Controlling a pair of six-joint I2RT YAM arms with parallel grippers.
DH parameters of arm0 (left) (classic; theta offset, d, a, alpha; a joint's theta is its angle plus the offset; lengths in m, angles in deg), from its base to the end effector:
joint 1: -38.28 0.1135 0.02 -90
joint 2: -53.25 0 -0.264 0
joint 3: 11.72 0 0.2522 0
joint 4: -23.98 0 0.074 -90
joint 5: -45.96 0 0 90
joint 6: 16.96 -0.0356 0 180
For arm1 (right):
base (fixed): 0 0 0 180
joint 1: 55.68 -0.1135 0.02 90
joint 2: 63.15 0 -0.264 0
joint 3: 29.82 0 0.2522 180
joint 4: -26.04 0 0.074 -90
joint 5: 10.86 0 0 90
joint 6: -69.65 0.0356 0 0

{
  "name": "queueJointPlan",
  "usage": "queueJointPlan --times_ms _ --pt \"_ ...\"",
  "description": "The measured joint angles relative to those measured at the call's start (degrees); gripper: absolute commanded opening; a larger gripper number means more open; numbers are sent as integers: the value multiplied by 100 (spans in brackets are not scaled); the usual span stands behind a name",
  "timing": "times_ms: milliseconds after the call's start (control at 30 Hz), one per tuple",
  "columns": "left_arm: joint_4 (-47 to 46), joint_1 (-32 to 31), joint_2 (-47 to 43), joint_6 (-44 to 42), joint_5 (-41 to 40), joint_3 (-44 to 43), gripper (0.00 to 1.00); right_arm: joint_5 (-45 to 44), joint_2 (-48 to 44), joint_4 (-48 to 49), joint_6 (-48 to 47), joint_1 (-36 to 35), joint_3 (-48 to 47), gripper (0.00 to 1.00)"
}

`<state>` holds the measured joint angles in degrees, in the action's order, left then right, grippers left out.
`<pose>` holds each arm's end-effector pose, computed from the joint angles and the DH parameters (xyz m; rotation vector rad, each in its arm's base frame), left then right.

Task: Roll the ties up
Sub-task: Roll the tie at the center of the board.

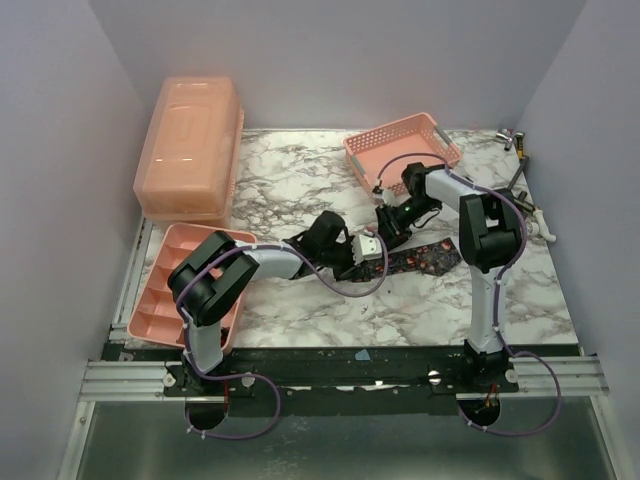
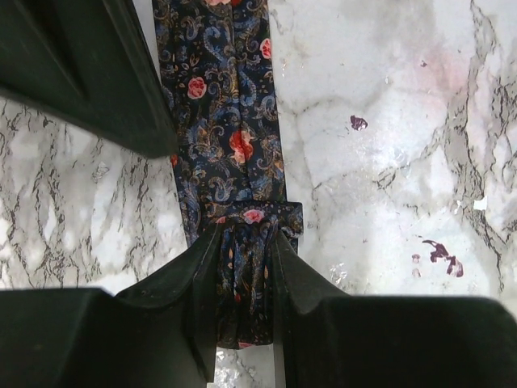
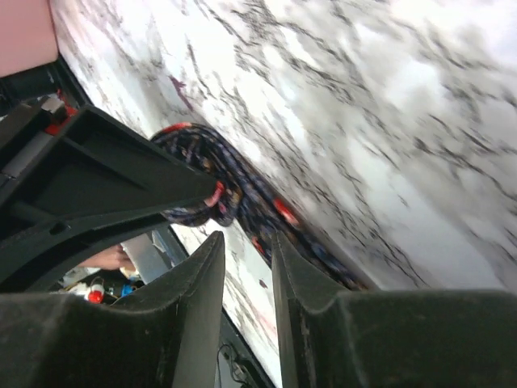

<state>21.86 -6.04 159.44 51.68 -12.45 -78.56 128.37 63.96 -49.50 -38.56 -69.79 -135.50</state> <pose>0.2529 -0.2730 0.1440 1.4597 1.6894 -0.8312 0.3835 0.1242 0.1354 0.6992 -2.6916 -1.2788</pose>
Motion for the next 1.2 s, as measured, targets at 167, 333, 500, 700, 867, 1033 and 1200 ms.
queueJointPlan --times_ms 167,333,500,700,867,1033,1200 --pt "844 9 28 -221 -24 -387 10 -238 -70 133 -17 190 127 27" --pt "1386 57 98 -310 -17 -686 12 -514 -111 297 72 142 476 26" --pt "1834 74 118 -485 -22 -881 17 -721 -284 365 153 142 667 31" --pt "2249 81 186 -549 -31 -1119 25 -361 -407 376 262 101 614 38" --pt "2282 81 195 -581 -33 -1128 32 372 -544 577 614 -22 734 41" --pt "2210 87 208 -592 -33 -1084 40 813 -551 1097 1141 -319 1202 39" --pt "2205 87 240 -629 -28 -1040 48 925 -466 1403 1458 -404 1311 40"
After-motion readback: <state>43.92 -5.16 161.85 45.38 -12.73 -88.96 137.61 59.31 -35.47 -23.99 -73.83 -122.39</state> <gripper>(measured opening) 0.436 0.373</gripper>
